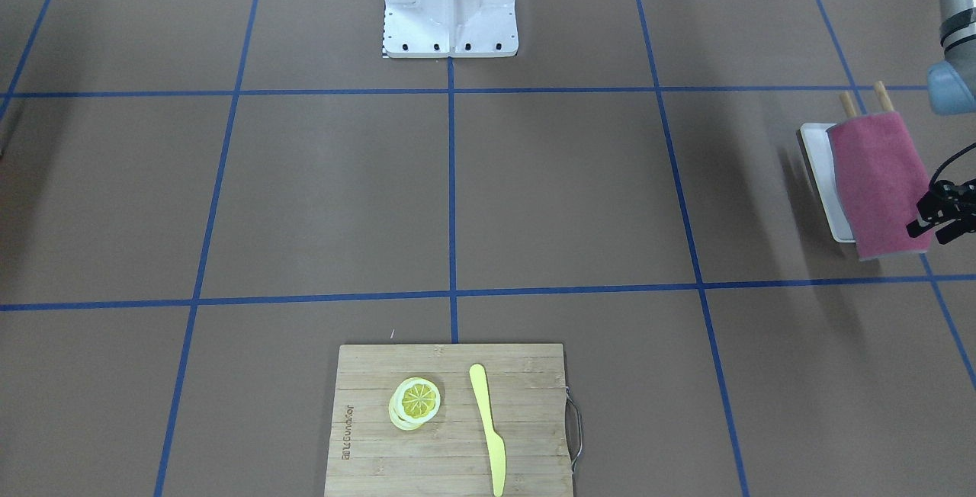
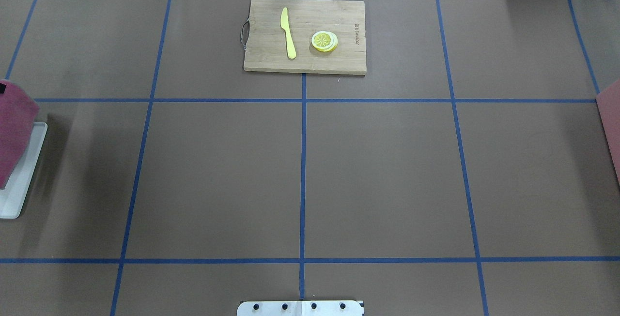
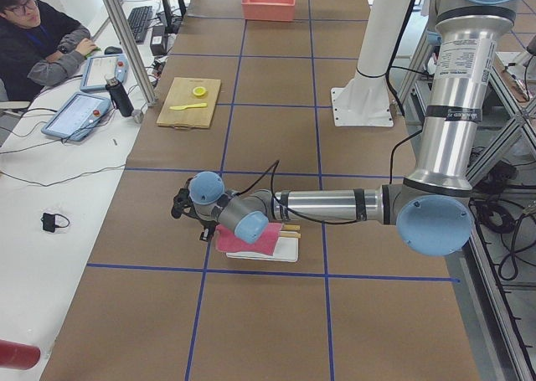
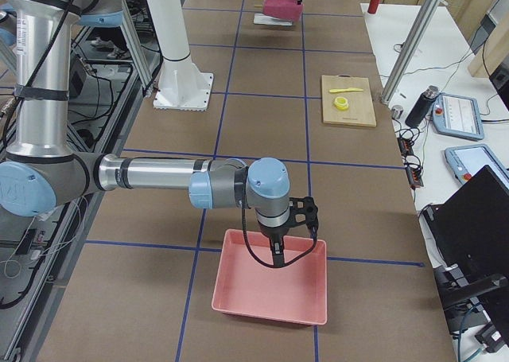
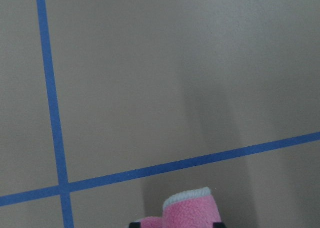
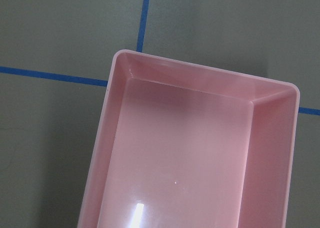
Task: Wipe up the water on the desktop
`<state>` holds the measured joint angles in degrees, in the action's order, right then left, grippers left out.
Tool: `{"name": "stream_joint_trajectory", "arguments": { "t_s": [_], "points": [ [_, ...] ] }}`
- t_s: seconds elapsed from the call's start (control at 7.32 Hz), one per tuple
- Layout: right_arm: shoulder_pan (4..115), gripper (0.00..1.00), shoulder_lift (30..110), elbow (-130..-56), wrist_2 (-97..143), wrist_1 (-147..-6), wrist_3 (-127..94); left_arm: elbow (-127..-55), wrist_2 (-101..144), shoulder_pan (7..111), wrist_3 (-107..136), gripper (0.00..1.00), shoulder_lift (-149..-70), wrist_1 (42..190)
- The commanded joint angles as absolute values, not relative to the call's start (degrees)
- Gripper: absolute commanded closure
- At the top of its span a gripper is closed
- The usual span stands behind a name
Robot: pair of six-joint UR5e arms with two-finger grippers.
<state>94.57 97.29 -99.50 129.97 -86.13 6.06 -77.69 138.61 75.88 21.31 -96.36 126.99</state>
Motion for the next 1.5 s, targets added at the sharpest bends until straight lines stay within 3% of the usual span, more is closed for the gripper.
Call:
{"name": "stream_joint_trajectory", "arguments": {
  "t_s": [0.0, 0.27, 0.68, 1.37],
  "points": [
    [94.7, 0.0, 97.3, -99.5, 130.0, -86.1, 6.1, -77.7, 138.7, 75.3, 21.6, 0.65, -95.8, 128.3],
    [94.6, 0.0, 97.4, -99.5, 130.0, -86.1, 6.1, -77.9, 138.7, 75.4, 21.7, 0.83, -95.7, 128.7],
    [94.7, 0.0, 97.4, -99.5, 130.0, -85.9, 6.2, -77.9, 138.6, 75.4, 21.6, 1.0, -95.6, 128.8],
    [94.7, 0.0, 97.3, -99.8, 130.0, -85.9, 5.9, -81.5, 139.5, 78.5, 22.8, 1.0, -96.9, 127.4]
  ]
}}
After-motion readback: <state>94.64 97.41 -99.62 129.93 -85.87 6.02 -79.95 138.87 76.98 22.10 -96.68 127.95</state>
